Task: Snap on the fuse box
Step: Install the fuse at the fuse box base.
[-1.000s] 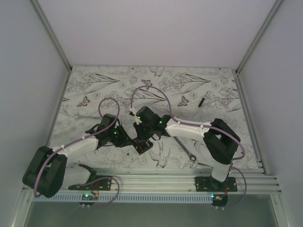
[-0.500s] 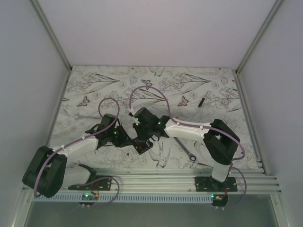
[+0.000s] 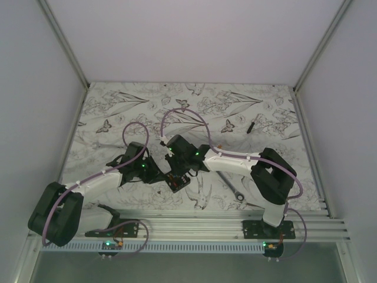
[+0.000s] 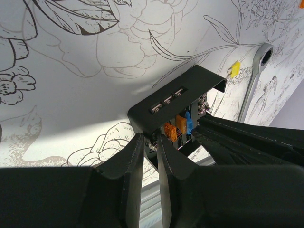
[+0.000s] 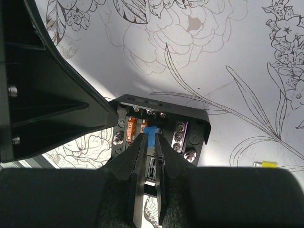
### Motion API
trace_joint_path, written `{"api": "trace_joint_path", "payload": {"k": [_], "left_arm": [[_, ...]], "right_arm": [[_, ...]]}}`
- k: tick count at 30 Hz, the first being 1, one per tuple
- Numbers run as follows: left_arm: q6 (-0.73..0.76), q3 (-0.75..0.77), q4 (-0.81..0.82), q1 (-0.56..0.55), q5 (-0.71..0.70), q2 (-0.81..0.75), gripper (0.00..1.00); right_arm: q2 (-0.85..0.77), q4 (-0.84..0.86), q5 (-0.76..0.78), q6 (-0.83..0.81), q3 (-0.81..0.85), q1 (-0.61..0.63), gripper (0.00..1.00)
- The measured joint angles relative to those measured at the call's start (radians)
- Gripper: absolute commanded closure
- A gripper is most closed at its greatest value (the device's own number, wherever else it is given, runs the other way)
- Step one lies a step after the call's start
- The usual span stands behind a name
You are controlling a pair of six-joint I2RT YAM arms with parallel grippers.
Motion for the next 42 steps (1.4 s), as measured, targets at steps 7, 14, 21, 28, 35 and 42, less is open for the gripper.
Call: {"api": "trace_joint_path", "payload": {"k": [7, 14, 21, 28, 35, 42], "left_arm": [[0.0, 0.0, 0.0, 0.0, 0.0, 0.0, 0.8], [0.0, 0.0, 0.0, 0.0, 0.0, 0.0, 0.8], [0.0, 0.0, 0.0, 0.0, 0.0, 0.0, 0.8], [0.0, 0.0, 0.0, 0.0, 0.0, 0.0, 0.8], [0.0, 0.0, 0.001, 0.0, 0.0, 0.0, 0.8], [0.0, 0.0, 0.001, 0.0, 0.0, 0.0, 0.8]], "right_arm": [[0.0, -0.001, 0.013, 0.001, 0.0, -0.001, 0.82], [0.0, -0.002, 0.027, 0.001, -0.004, -0.004, 0.82], [0.0, -0.005, 0.034, 0.001, -0.01, -0.009, 0.82], [-0.008, 0.015, 0.008, 0.003, -0.019, -0.01, 0.74], [-0.01, 0.035, -0.018, 0.019, -0.02, -0.01, 0.71], [-0.01, 0.038, -0.019, 0.023, -0.021, -0.01, 0.72]]}}
